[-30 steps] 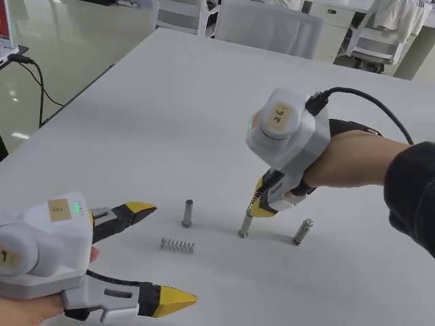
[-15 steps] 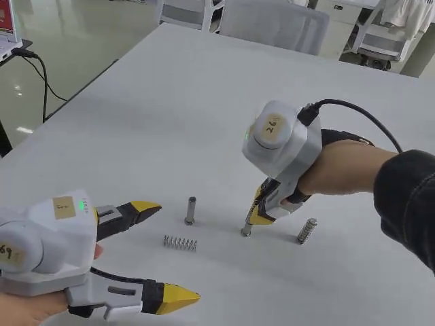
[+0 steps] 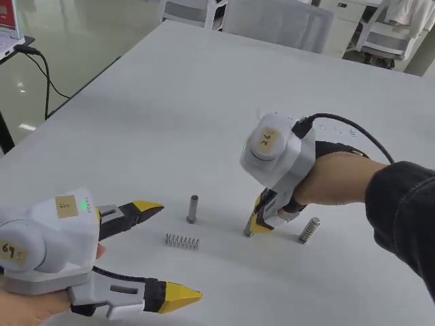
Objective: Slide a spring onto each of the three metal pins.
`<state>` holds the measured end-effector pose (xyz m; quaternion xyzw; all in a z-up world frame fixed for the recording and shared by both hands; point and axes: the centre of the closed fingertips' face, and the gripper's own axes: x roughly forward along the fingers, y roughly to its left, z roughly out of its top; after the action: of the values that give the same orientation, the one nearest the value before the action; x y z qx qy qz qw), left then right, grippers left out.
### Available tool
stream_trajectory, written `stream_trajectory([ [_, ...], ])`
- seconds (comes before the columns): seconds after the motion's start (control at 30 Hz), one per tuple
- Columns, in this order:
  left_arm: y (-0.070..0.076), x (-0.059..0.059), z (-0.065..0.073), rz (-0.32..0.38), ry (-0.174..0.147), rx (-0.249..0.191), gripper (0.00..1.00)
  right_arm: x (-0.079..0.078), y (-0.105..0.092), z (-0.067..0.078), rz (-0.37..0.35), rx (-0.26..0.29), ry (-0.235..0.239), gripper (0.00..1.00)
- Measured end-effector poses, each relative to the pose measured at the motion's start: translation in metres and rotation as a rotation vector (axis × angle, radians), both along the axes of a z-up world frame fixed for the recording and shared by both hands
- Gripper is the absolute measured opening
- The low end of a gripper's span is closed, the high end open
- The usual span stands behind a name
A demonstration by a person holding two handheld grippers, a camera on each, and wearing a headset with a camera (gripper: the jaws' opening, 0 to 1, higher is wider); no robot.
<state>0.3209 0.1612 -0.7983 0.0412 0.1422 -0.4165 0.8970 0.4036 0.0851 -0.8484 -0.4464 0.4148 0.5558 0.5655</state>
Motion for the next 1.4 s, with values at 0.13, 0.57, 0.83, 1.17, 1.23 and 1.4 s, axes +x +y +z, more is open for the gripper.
stream_trajectory([
  [0.13,0.0,0.0,0.0,0.002,0.0,-0.001,0.81,-0.002,-0.002,-0.005,-0.008,-0.004,0.012,0.09],
  [0.57,0.0,0.0,0.0,0.003,-0.002,-0.003,0.81,-0.002,-0.002,-0.005,-0.016,0.002,0.01,0.09],
  [0.83,-0.002,-0.002,0.0,-0.001,0.002,0.0,0.8,-0.003,0.0,-0.002,-0.013,0.022,0.004,0.16],
  [1.17,-0.003,-0.002,0.001,-0.006,0.003,0.003,0.8,-0.001,0.009,0.015,0.007,0.059,-0.041,0.21],
  [1.23,-0.003,-0.003,0.0,-0.007,0.003,0.003,0.8,-0.002,0.014,0.02,0.014,0.069,-0.048,0.22],
  [1.4,-0.003,-0.003,0.001,-0.007,0.002,0.001,0.8,-0.009,0.024,0.028,0.04,0.081,-0.055,0.22],
])
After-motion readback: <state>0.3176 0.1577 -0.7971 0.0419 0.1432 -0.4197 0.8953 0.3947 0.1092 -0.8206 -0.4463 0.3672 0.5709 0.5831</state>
